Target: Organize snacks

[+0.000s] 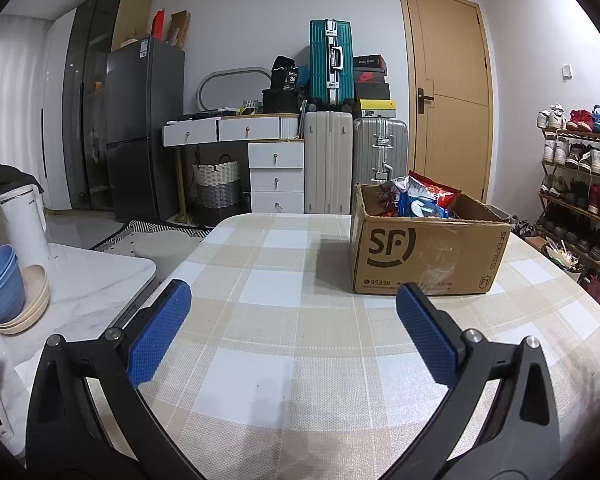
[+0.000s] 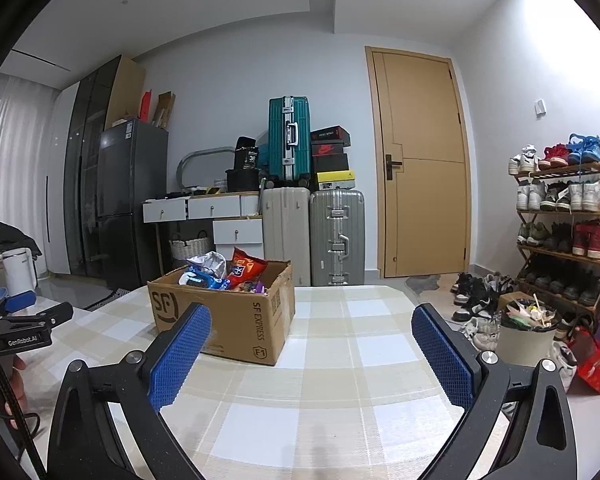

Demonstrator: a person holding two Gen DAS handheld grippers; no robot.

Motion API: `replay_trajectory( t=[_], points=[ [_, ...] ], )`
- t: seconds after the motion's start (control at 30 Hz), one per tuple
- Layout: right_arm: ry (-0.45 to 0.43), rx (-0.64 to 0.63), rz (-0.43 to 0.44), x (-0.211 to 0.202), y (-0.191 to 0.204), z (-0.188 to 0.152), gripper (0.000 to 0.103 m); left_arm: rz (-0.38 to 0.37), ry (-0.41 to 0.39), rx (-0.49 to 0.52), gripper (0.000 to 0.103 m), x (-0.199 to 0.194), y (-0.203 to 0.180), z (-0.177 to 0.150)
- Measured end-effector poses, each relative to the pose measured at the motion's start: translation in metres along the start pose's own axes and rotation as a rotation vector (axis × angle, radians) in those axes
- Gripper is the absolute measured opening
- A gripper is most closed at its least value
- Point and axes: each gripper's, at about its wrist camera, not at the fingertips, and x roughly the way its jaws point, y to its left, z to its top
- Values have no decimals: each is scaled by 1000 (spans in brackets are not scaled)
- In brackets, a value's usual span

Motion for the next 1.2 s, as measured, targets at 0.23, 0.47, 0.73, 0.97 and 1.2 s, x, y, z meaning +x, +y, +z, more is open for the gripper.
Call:
replay_trajectory(
  t=[0.23, 0.47, 0.73, 0.97, 1.2],
  points=[
    [3, -3, 0, 1, 1, -1, 102, 0, 1, -2, 103, -1, 1, 1],
    [5, -3, 3, 1, 1, -2, 102, -6, -3, 0, 103, -1, 1, 0],
    [10, -2, -5, 2, 1, -4, 102, -2, 0, -2, 103, -1, 1, -3],
    [12, -3, -9, 3, 0, -5, 102, 2, -9, -3, 103, -3, 3, -4],
    [14, -4, -5, 3, 0, -6, 102, -6, -11, 4, 103, -5, 2, -3]
  ],
)
